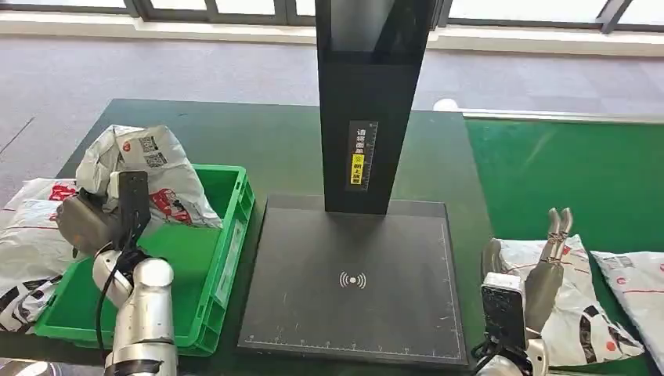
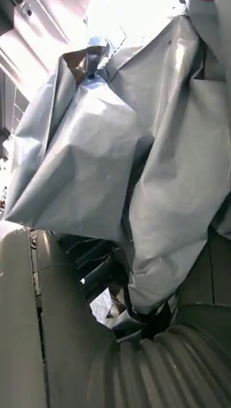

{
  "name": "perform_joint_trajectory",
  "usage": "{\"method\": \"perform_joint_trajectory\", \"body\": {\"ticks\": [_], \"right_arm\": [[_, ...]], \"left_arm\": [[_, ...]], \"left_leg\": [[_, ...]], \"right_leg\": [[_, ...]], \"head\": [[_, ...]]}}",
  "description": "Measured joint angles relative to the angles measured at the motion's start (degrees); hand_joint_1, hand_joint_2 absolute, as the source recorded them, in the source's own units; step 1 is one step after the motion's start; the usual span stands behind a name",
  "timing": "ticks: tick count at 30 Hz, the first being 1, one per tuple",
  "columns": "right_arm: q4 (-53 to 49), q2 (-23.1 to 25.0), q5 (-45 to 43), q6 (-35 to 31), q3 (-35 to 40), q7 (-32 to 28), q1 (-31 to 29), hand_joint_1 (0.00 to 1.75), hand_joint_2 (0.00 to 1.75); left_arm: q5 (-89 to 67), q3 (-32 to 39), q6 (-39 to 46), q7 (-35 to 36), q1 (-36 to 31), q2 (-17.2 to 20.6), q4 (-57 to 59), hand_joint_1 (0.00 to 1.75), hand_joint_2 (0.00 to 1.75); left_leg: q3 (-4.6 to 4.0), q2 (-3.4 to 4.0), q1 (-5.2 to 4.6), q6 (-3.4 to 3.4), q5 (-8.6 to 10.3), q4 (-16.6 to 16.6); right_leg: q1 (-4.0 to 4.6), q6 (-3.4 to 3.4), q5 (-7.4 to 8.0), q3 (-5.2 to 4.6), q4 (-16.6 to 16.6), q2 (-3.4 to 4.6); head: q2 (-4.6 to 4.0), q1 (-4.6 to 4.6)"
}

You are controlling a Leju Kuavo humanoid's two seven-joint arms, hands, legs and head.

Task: Moved the parcel from conveyor to table for the left to box.

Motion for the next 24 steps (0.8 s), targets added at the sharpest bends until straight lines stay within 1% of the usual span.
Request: {"method": "perform_joint_trajectory", "body": {"ticks": [3,4,8,9,13,24], "right_arm": [[0.00,0.00,0.00,0.00,0.00,0.00,0.00,0.00,1.75],[0.00,0.00,0.00,0.00,0.00,0.00,0.00,0.00,1.75],[0.00,0.00,0.02,0.00,-0.02,0.02,0.00,0.00,1.75],[0.00,0.00,0.09,0.02,0.00,0.02,0.00,0.00,1.75],[0.02,0.00,0.35,0.15,-0.02,0.02,0.10,0.00,1.75],[0.24,0.02,0.42,0.15,-0.04,-0.04,0.16,0.00,1.75]], "left_arm": [[-0.04,0.15,0.00,-0.04,0.05,-0.02,0.00,1.75,1.75],[-0.07,0.17,0.00,-0.04,0.05,-0.02,0.00,0.00,1.75],[-1.05,0.24,0.00,0.57,0.07,-0.02,0.13,0.00,1.75],[-1.97,0.24,-0.02,1.71,0.07,0.00,0.46,0.00,0.00],[-3.37,0.20,0.00,4.24,0.23,-0.02,0.98,0.00,0.00],[-3.41,0.20,0.00,4.42,0.58,-0.02,0.98,0.00,0.00]], "left_leg": [[0.00,0.00,0.00,0.00,0.00,0.00],[0.00,0.00,0.00,0.00,0.00,0.00],[0.00,0.00,0.00,0.00,0.00,0.00],[0.00,0.00,0.00,0.00,0.00,0.00],[0.00,0.01,0.00,0.00,0.00,0.00],[0.00,0.00,0.00,0.00,0.00,0.00]], "right_leg": [[0.00,0.00,0.00,0.00,0.00,0.00],[0.00,0.00,0.00,0.00,0.00,0.00],[0.00,0.00,0.00,-0.01,0.00,0.00],[-0.01,0.00,0.00,-0.01,0.00,0.00],[0.00,0.00,0.00,-0.01,0.00,0.00],[0.00,0.00,0.00,0.00,0.00,0.00]], "head": [[0.02,0.00],[0.02,0.00],[0.02,0.00],[0.02,0.00],[0.00,0.00],[0.02,0.00]]}}
